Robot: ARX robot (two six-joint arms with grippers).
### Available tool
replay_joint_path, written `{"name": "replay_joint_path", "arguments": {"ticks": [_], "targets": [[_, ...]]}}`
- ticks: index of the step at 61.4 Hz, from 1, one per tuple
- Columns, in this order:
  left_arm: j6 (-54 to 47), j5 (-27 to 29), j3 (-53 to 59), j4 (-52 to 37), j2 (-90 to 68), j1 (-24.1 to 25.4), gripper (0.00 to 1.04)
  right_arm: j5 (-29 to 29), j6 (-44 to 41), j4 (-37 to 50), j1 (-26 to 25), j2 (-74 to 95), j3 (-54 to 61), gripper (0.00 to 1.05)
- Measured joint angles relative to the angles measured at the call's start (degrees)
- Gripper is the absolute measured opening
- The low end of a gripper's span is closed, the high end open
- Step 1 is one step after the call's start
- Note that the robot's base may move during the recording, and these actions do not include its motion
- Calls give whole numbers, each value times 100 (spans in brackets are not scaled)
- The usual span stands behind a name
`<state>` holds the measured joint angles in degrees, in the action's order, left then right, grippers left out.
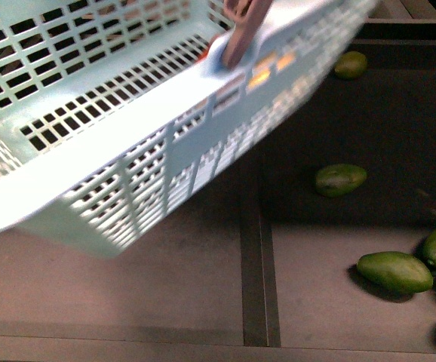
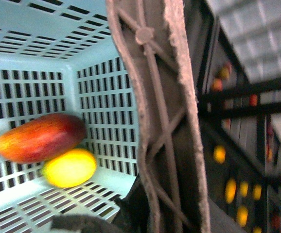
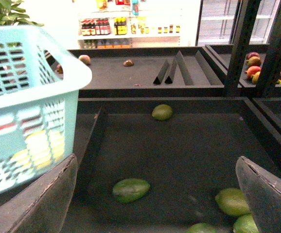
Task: Pick lemon and mango into basket
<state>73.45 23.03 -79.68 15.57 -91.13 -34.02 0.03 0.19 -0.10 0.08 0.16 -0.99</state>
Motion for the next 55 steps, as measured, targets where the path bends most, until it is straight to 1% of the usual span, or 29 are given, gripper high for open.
{"name": "replay_joint_path", "arguments": {"ticks": [2, 4, 10, 16, 29, 39, 46, 55], "targets": [[356, 332, 0, -22, -50, 151, 4, 2, 0, 0, 0, 0, 0, 96], [505, 468, 0, -48, -92, 264, 4, 15, 0, 0, 0, 0, 0, 96], [844, 529, 37, -212, -278, 647, 4, 11, 0, 0, 0, 0, 0, 96], [1110, 402, 179, -352, -518, 892, 4, 9, 0, 0, 0, 0, 0, 96], [1386, 2, 238, -715, -1401, 1167, 4, -2, 0, 0, 0, 0, 0, 96], [1436, -420, -284, -863, -2146, 1451, 4, -4, 0, 0, 0, 0, 0, 96], [1331, -398, -686, -925, -2675, 1657, 4, -4, -2, 0, 0, 0, 0, 96], [1373, -352, -717, -1110, -3021, 1779, 4, -2, -2, 0, 0, 0, 0, 96]]}}
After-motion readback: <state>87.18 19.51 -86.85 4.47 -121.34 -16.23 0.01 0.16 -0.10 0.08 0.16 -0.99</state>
